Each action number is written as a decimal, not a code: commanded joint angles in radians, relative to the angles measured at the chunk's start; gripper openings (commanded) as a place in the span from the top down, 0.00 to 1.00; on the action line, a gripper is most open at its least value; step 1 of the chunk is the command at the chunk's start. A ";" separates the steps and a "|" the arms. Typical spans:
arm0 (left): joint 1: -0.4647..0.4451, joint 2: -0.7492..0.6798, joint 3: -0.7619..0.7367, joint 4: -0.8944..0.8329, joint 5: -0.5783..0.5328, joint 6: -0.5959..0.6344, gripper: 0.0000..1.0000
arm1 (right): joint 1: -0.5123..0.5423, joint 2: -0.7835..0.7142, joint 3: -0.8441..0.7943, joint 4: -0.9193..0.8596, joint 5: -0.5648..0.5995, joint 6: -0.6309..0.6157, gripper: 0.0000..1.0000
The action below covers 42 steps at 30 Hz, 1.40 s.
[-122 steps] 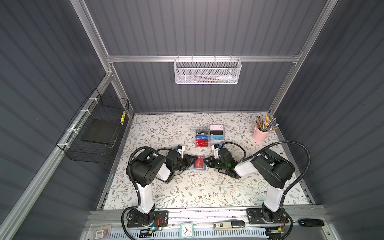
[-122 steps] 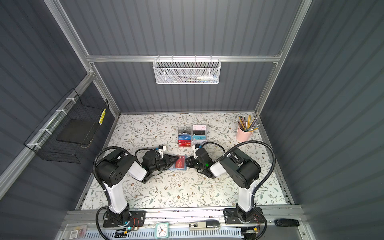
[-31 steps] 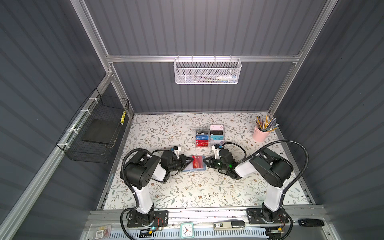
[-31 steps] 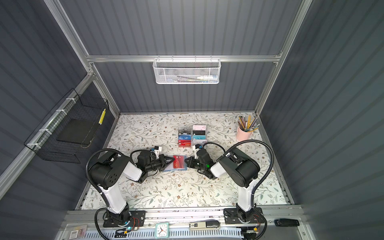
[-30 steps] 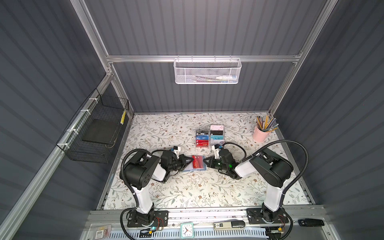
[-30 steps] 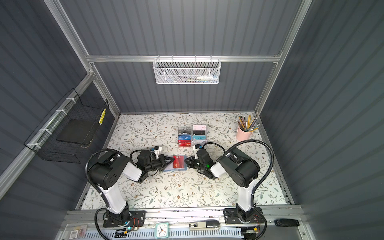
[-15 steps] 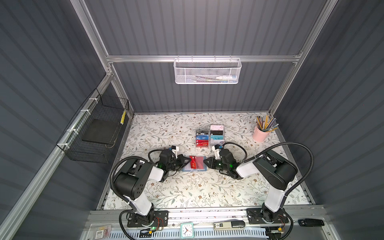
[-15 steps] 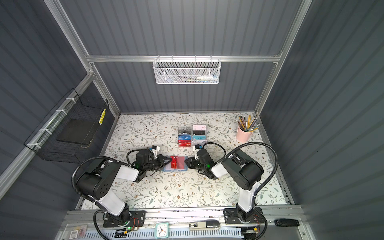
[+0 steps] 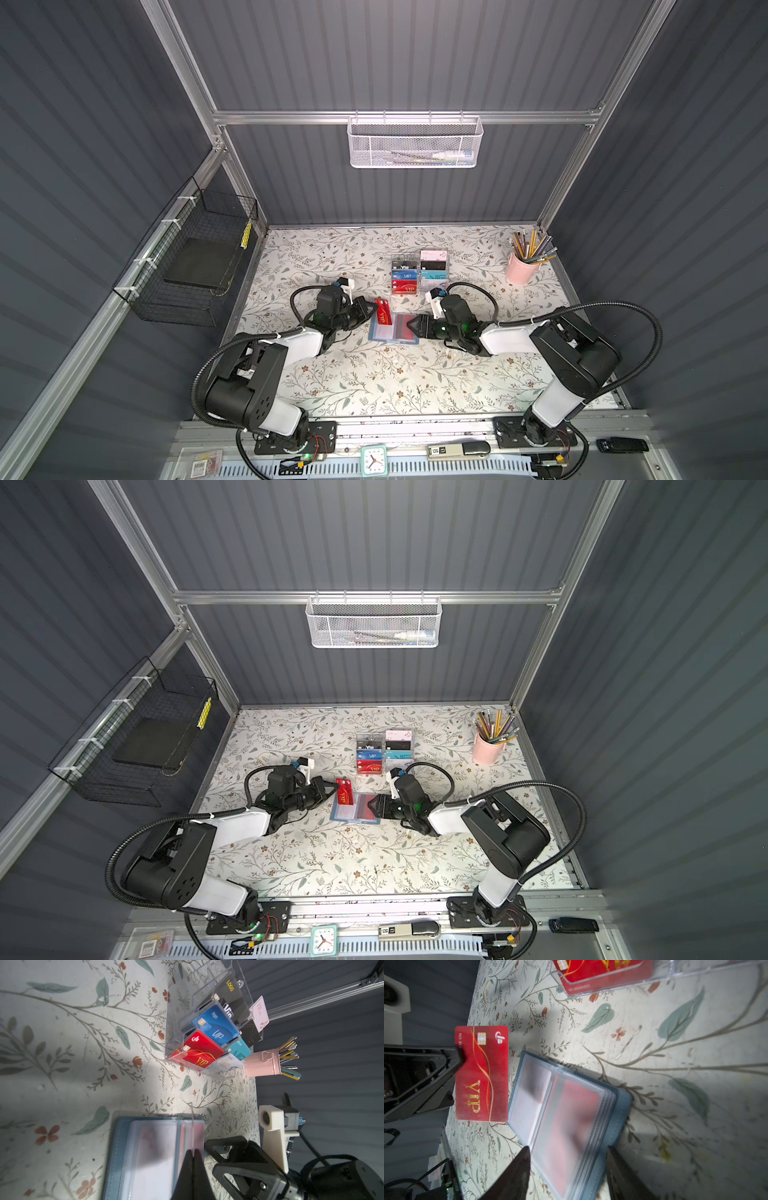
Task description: Take the credit cards out of the card holder
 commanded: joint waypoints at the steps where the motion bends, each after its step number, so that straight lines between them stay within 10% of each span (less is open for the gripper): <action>1: 0.007 -0.017 0.033 -0.041 -0.006 0.025 1.00 | -0.004 -0.049 0.040 -0.069 -0.001 -0.030 0.34; 9: 0.007 -0.049 0.050 0.045 0.000 -0.015 1.00 | -0.007 -0.146 0.075 -0.102 0.016 -0.053 0.01; 33: -0.137 0.054 0.141 0.513 -0.109 -0.199 1.00 | -0.170 -0.175 0.035 0.330 -0.225 0.259 0.01; 42: -0.179 0.192 0.147 0.772 -0.181 -0.325 1.00 | -0.178 -0.172 0.040 0.440 -0.252 0.303 0.21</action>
